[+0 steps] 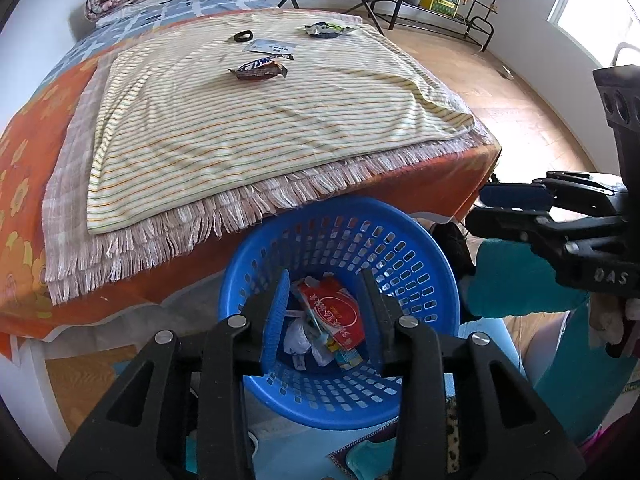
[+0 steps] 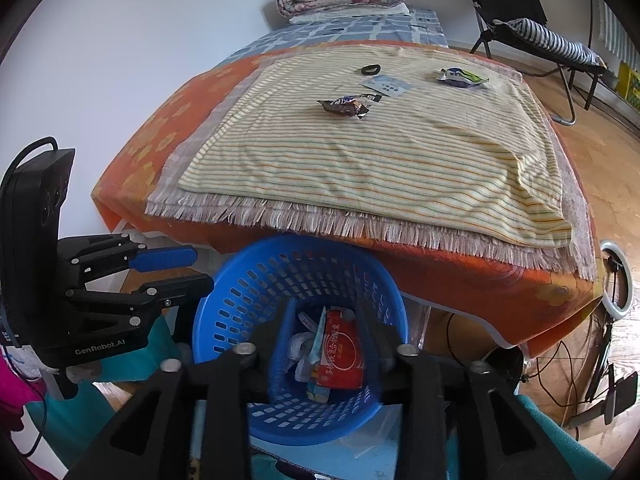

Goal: Collect trash
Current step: 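Carry the box and tube to the blue basket and release both, then move both grippers back over the blanket toward the snack wrapper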

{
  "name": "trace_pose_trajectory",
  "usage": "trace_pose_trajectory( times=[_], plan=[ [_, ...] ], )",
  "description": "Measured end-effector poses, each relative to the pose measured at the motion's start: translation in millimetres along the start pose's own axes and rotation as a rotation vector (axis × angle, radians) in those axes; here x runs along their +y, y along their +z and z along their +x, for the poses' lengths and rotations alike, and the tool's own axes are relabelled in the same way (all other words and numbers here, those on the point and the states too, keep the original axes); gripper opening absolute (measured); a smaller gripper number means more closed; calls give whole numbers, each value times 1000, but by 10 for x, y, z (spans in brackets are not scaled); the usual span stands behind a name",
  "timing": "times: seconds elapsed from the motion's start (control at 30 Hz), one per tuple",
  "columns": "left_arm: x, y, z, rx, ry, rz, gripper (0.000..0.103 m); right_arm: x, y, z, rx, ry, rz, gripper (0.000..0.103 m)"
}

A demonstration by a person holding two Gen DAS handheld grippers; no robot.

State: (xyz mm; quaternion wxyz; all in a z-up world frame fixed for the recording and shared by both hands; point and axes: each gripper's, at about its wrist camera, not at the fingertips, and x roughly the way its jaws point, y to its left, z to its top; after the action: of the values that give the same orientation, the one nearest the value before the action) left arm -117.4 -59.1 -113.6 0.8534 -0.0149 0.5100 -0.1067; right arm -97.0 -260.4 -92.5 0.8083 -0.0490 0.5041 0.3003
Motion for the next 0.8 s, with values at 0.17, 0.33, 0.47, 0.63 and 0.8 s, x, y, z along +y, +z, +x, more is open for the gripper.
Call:
trace_pose_trajectory(
  times=[0.17, 0.33, 0.47, 0.63, 0.8],
  plan=[
    [36, 37, -2, -2, 8, -19, 51, 34, 37, -56, -27, -37, -21, 71],
    [75, 95, -3, -3, 24, -28, 56, 21, 93, -110, -50, -56, -19, 86],
    [123, 158, -5, -4, 36, -33, 58, 6, 153, -145, -56, -75, -16, 89],
    [193, 304, -10, -5, 43, -45, 58, -11, 260, -222, -79, -99, -19, 92],
    [255, 481, -48, -22, 44, -62, 58, -36, 418, -309, -112, -137, -42, 95]
  ],
)
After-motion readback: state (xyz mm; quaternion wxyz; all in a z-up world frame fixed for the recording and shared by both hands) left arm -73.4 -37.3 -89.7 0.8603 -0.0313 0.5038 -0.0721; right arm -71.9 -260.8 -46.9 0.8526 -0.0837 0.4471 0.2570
